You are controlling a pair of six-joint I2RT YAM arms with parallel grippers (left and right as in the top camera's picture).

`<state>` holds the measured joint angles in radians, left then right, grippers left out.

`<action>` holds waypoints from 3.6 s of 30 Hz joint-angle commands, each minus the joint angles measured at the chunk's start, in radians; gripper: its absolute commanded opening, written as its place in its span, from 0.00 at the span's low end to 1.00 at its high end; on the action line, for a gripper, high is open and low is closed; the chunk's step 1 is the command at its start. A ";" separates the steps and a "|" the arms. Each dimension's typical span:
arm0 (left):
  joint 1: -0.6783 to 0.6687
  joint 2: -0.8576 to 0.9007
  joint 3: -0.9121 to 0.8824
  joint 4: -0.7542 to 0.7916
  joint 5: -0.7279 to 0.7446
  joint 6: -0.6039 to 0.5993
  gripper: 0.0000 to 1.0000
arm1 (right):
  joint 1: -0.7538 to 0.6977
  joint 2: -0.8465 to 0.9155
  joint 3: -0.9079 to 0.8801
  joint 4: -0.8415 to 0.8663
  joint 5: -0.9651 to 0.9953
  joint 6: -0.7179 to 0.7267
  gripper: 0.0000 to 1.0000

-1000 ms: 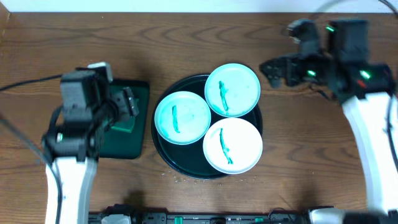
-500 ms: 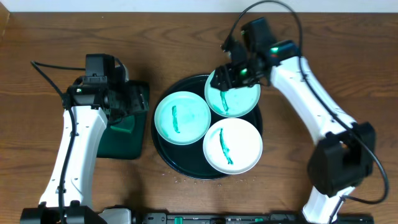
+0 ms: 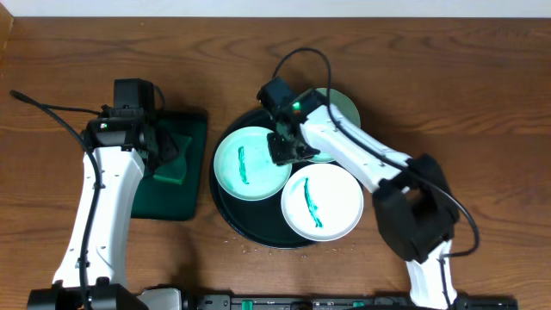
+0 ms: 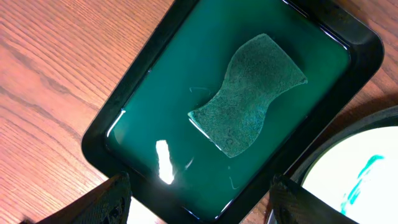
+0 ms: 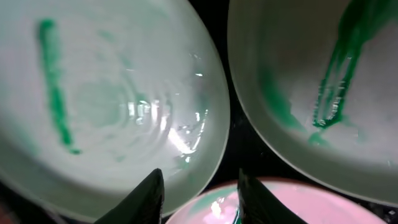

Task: Clean dirty plates on tray and stack at the side

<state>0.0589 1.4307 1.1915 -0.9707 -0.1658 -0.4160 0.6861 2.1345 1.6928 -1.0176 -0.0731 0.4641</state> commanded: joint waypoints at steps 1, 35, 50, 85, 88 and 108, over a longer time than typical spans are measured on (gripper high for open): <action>0.005 -0.006 0.014 -0.005 -0.030 -0.013 0.72 | 0.009 0.038 0.012 -0.006 0.044 0.014 0.35; 0.005 0.429 0.000 0.237 0.106 0.160 0.39 | 0.010 0.124 0.013 0.095 -0.011 -0.053 0.01; 0.005 0.456 0.053 0.177 0.125 0.157 0.07 | 0.008 0.124 0.013 0.102 -0.023 -0.054 0.01; -0.439 0.388 -0.088 0.269 0.245 -0.461 0.07 | -0.040 0.124 0.013 0.098 -0.137 -0.061 0.01; -0.429 0.385 -0.076 0.252 0.297 -0.283 0.07 | -0.039 0.124 0.013 0.099 -0.138 -0.061 0.01; -0.431 0.391 -0.075 0.289 0.509 -0.173 0.08 | -0.094 0.146 0.001 0.075 -0.317 -0.103 0.01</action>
<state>-0.3717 1.7977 1.1305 -0.7586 -0.0105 -0.7689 0.5858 2.2498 1.7008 -0.9508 -0.3439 0.3798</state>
